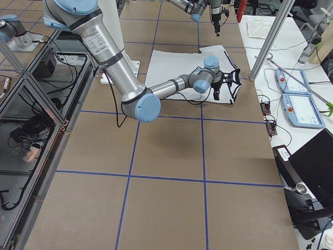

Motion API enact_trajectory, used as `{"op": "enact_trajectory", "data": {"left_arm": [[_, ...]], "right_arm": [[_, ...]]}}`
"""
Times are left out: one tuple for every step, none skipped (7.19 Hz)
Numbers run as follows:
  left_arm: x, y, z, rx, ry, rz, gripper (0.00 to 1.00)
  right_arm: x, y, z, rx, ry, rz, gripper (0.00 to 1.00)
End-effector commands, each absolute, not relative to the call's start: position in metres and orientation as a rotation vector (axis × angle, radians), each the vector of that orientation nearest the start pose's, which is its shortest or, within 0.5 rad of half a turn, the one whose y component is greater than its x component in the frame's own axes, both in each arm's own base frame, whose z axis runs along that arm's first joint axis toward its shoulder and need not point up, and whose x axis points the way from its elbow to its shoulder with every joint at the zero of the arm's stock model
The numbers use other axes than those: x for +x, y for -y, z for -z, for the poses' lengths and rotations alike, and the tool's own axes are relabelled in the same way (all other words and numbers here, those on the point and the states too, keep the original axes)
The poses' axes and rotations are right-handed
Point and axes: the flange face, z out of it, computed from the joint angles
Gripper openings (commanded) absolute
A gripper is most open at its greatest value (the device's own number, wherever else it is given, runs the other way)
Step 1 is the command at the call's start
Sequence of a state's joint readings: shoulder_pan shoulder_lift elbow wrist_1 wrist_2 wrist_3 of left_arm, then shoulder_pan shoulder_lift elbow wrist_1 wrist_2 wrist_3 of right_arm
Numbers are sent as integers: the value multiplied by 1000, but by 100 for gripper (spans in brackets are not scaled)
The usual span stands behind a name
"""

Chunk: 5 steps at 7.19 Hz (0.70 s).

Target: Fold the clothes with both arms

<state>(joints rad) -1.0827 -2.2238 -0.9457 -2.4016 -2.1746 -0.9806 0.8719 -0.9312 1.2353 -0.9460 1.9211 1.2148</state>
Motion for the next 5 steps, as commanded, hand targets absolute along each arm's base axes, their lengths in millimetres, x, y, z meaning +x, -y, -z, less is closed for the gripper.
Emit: {"op": "enact_trajectory", "data": {"left_arm": [[331, 731, -476, 272, -972, 248, 72], [332, 732, -488, 293, -978, 265, 72], [344, 745, -481, 290, -982, 273, 71], [350, 743, -487, 298, -988, 264, 70], [355, 742, -485, 295, -992, 264, 67]], "right_arm": [[-415, 644, -376, 258, 924, -312, 100], [-416, 644, -377, 257, 920, -312, 100], [-417, 644, -377, 257, 920, -313, 100], [-417, 644, -377, 256, 920, -312, 100], [-417, 644, -376, 258, 921, -311, 100]]}}
